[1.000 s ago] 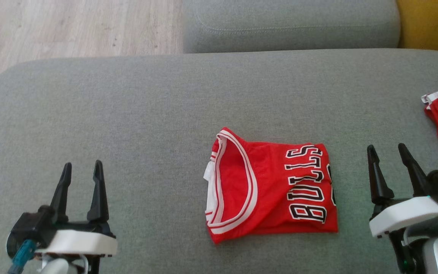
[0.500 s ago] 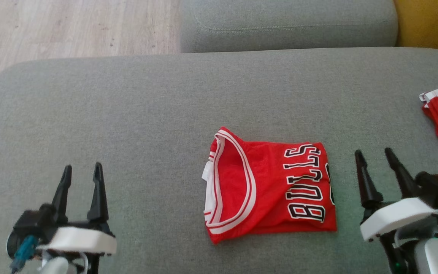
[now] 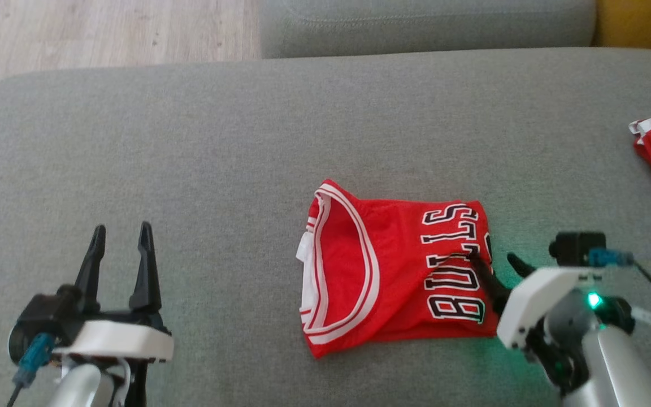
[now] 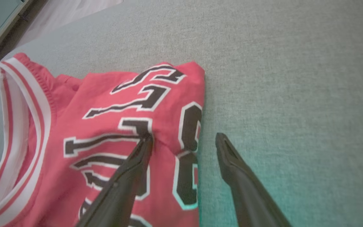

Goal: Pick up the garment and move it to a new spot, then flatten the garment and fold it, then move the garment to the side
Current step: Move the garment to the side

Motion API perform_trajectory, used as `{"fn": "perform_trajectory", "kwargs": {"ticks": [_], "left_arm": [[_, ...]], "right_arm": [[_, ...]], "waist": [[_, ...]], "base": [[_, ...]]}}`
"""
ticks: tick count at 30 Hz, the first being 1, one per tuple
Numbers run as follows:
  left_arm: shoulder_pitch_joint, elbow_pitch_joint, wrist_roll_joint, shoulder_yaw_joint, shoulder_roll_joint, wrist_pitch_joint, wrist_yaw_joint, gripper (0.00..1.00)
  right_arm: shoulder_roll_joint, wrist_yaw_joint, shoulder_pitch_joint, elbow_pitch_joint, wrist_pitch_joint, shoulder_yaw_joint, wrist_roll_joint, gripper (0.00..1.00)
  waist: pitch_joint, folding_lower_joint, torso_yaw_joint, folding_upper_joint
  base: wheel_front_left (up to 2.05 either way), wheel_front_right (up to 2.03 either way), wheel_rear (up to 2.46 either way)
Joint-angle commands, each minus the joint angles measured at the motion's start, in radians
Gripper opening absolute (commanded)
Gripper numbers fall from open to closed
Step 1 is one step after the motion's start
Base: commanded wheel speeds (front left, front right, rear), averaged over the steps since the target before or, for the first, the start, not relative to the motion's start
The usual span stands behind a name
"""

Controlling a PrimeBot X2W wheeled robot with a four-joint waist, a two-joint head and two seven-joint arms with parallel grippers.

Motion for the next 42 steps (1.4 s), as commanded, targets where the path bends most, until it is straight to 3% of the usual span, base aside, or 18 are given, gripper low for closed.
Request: {"fn": "perform_trajectory", "kwargs": {"ticks": [1,5,10,12,18,27,34,42], "left_arm": [[-0.064,-0.033,0.007,0.035,0.028,-0.003,-0.002,1.0],[-0.086,-0.033,0.012,0.025,0.028,0.0,-0.006,1.0],[-0.098,-0.027,0.012,0.016,0.026,0.002,-0.009,1.0],[-0.1,-0.024,0.011,0.014,0.025,0.002,-0.01,1.0],[-0.1,-0.021,0.005,0.018,0.023,-0.003,-0.007,1.0],[-0.11,-0.045,0.009,0.03,0.028,-0.018,-0.006,1.0],[-0.155,-0.067,0.025,0.021,0.026,-0.021,-0.007,1.0],[-0.196,-0.069,0.034,0.012,0.032,-0.01,-0.008,1.0]], "right_arm": [[0.005,0.007,-0.07,-0.012,0.003,0.014,0.015,1.0],[0.011,0.007,-0.137,0.104,0.03,0.015,0.02,1.0],[0.012,0.007,-0.165,0.174,0.12,0.089,0.102,0.97],[0.012,0.007,-0.174,0.164,0.145,0.115,0.124,0.02],[-0.084,0.007,-0.216,0.08,0.197,0.186,0.156,0.0],[-0.361,0.007,-0.467,-0.027,0.221,0.314,0.144,0.0],[-0.577,0.007,-0.683,0.04,0.248,0.373,0.168,0.0],[-0.683,0.007,-0.75,0.135,0.216,0.338,0.13,0.0]], "waist": [[0.01,-0.0001,0.004,-0.0001],[0.03,-0.0001,0.016,-0.0001],[0.039,-0.0001,0.024,-0.0001],[0.041,-0.0001,0.023,-0.0001],[0.045,-0.0001,-0.003,-0.0001],[0.08,-0.0001,-0.08,-0.0001],[0.148,-0.0001,-0.147,-0.0001],[0.203,-0.0001,-0.194,-0.0001]], "base": [[0.0,0.0,0.0],[0.0,0.0,0.0],[0.0,0.0,0.0],[0.0,0.0,0.0],[0.0,0.0,0.0],[0.0,0.0,0.0],[0.0,0.0,0.0],[0.0,0.0,0.0]]}}
